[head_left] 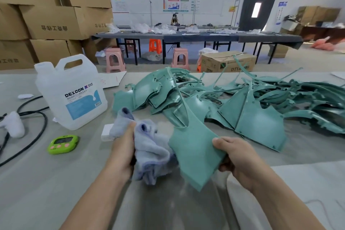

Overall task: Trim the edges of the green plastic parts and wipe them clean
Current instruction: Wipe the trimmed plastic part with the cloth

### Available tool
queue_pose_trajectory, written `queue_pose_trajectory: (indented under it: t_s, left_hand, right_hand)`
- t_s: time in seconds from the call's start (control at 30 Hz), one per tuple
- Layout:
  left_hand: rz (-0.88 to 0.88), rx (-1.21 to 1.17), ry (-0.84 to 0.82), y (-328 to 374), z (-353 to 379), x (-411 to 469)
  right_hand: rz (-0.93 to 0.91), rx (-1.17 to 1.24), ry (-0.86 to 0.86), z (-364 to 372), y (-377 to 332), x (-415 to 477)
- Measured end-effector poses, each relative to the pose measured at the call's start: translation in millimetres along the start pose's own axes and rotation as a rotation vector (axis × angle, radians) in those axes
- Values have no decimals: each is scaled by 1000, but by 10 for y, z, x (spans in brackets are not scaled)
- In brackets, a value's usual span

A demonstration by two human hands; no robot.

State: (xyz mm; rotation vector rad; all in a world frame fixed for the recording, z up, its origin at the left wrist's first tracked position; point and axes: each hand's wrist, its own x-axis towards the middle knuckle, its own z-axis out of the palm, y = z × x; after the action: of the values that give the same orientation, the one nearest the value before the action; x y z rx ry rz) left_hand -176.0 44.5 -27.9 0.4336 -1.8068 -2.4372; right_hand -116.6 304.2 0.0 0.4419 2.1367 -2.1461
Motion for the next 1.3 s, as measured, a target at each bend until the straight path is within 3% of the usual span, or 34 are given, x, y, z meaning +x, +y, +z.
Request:
queue_pose_trajectory:
  t_s: [0.07,0.13,0.27,0.33,0.4,0.47,0.6,0.63,0.77,0.9,1.0,1.07,1.17,1.3]
  left_hand:
    - [42,184,43,-40,78,-55]
    - [197,382,110,-36,101,-122]
    - [775,916,387,113,120,-426]
    - [1027,932,306,95,290,-675]
    - [1066,827,69,22,538,-960]
    - [881,699,-132,-79,792,-1247]
    - [90,213,-594,-284,1228,-1660]
    - [-28,139,-676,-363,1317,-1764]
    - [-62,269,-798,-758,1667,-2283]
    - [138,493,-946,-1106,2147,-2976]
    - [332,709,-1133,-1380,2400,-3623]
    - [344,810,-1227,-1642,2471,-4058]
    - [116,968,-1274,-2122,2502,-4663]
    - [-700,818,-1207,-2754,2456,-5131]
  right_hand:
    - [14,17,44,-11,43,-56]
    - [44,58,87,0,97,-147]
    - [90,237,164,-80,149,-388]
    - [73,282,204,-167,147,-527]
    - [32,311,232,-280,146,-690]
    - [-11,337,227,-421,153,-891]
    - [-75,409,229,-804,263,-1421]
    - [-86,408,254,-915,321,-1576]
    - [-62,396,448,-1372,654,-2265]
    - [-8,474,640,-1722,1114,-3062]
    - [49,558,878,-1893,1491,-3603]
    - [101,609,1057,-2001,1775,-3913]
    - [181,680,1278,-2166,2227,-4329]
    - [269,870,1484,-2385,2790,-4632]
